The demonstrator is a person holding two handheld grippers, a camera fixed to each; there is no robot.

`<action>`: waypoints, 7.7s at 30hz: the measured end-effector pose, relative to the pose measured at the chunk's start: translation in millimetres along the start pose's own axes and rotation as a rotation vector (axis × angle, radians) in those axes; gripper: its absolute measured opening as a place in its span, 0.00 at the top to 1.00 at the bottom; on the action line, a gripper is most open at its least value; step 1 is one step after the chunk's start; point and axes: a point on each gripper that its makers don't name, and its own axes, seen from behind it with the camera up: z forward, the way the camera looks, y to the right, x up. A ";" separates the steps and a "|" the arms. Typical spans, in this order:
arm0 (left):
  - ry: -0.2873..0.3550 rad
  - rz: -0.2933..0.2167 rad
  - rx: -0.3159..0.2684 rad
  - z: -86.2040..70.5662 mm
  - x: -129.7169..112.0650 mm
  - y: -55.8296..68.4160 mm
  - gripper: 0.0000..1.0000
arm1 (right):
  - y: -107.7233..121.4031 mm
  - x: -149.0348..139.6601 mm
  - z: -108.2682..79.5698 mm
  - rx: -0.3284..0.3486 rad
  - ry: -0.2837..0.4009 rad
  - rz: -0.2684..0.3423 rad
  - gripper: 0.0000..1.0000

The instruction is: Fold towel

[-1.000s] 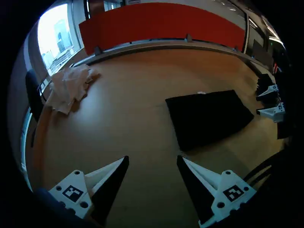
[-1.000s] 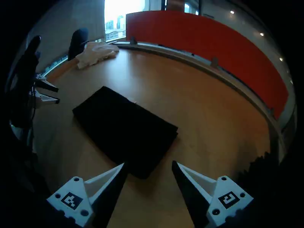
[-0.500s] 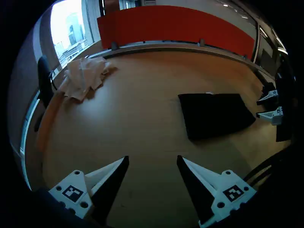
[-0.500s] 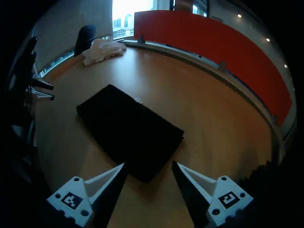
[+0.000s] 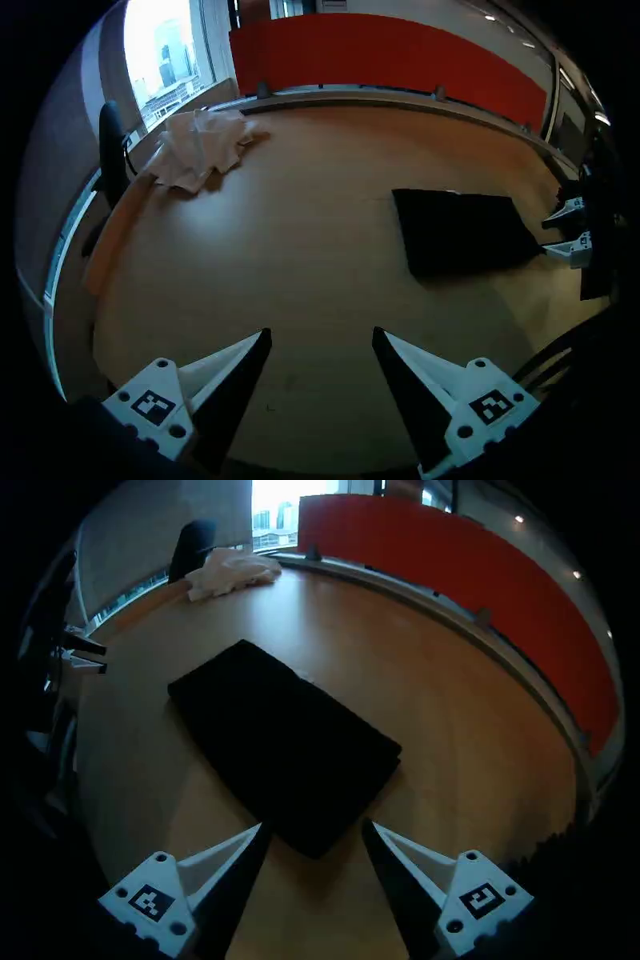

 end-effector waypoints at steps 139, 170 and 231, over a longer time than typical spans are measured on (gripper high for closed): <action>0.052 -0.072 0.027 -15.4 12.8 -34.6 0.06 | -107.3 131.7 27.2 0.247 0.056 -0.272 0.92; 0.050 -0.066 0.031 -17.4 7.3 -34.7 0.06 | -89.0 44.7 24.1 0.191 -0.065 -0.162 0.26; 0.088 -0.031 -0.019 -15.7 25.9 -21.3 0.06 | -53.7 105.5 0.9 0.082 0.059 -0.067 0.95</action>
